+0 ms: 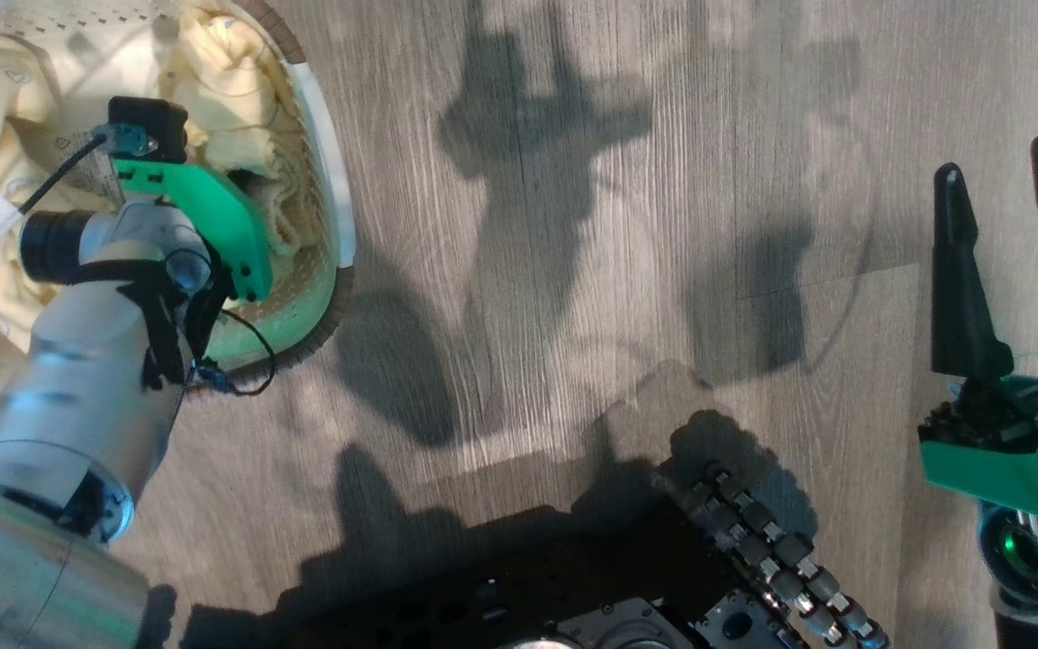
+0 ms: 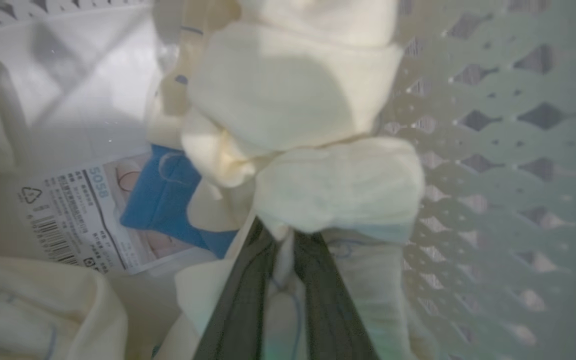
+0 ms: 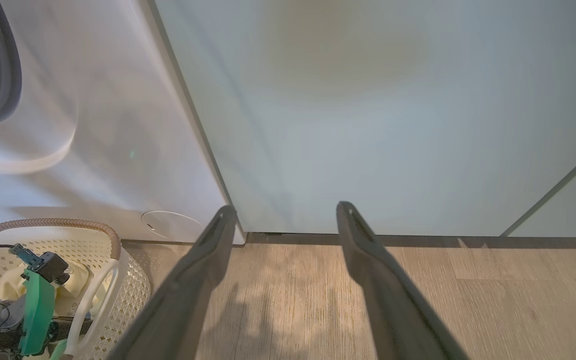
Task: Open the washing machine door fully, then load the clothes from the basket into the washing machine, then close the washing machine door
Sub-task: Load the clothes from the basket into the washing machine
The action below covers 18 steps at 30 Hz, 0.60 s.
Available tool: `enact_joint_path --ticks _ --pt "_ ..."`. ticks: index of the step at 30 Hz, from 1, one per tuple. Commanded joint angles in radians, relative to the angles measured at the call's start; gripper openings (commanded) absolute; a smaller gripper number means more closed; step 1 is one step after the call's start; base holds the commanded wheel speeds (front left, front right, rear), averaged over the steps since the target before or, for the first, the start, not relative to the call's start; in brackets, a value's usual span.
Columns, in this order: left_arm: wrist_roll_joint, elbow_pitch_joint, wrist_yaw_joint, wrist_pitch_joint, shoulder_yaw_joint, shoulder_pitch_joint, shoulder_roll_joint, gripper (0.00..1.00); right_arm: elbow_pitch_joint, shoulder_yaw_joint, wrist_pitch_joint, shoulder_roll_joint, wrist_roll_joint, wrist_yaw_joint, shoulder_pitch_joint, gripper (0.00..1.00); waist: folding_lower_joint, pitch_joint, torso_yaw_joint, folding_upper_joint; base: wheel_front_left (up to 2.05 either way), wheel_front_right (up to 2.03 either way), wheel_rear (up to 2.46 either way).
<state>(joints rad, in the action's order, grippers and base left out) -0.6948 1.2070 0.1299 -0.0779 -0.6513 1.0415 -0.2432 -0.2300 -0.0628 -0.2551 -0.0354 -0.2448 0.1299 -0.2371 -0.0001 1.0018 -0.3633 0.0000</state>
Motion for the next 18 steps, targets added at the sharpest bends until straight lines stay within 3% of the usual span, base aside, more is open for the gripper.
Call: enact_joint_path --ticks 1,8,18 --pt "-0.007 0.002 0.001 -0.003 0.006 -0.006 -0.015 0.00 -0.029 -0.011 -0.007 -0.015 0.007 0.001 0.034 1.00 0.0001 -0.002 0.000 0.0000 0.00 0.00 0.00" --pt "-0.020 0.022 0.001 -0.031 -0.017 -0.004 0.002 0.00 -0.019 -0.005 -0.007 -0.015 0.009 0.001 0.023 1.00 0.0001 -0.023 0.018 0.0000 0.00 0.00 0.00" --pt "-0.025 0.002 0.001 -0.150 -0.062 -0.034 0.045 0.00 -0.003 0.034 -0.007 -0.015 0.043 0.001 0.025 1.00 0.0001 -0.113 0.111 0.0000 0.00 0.00 0.00"
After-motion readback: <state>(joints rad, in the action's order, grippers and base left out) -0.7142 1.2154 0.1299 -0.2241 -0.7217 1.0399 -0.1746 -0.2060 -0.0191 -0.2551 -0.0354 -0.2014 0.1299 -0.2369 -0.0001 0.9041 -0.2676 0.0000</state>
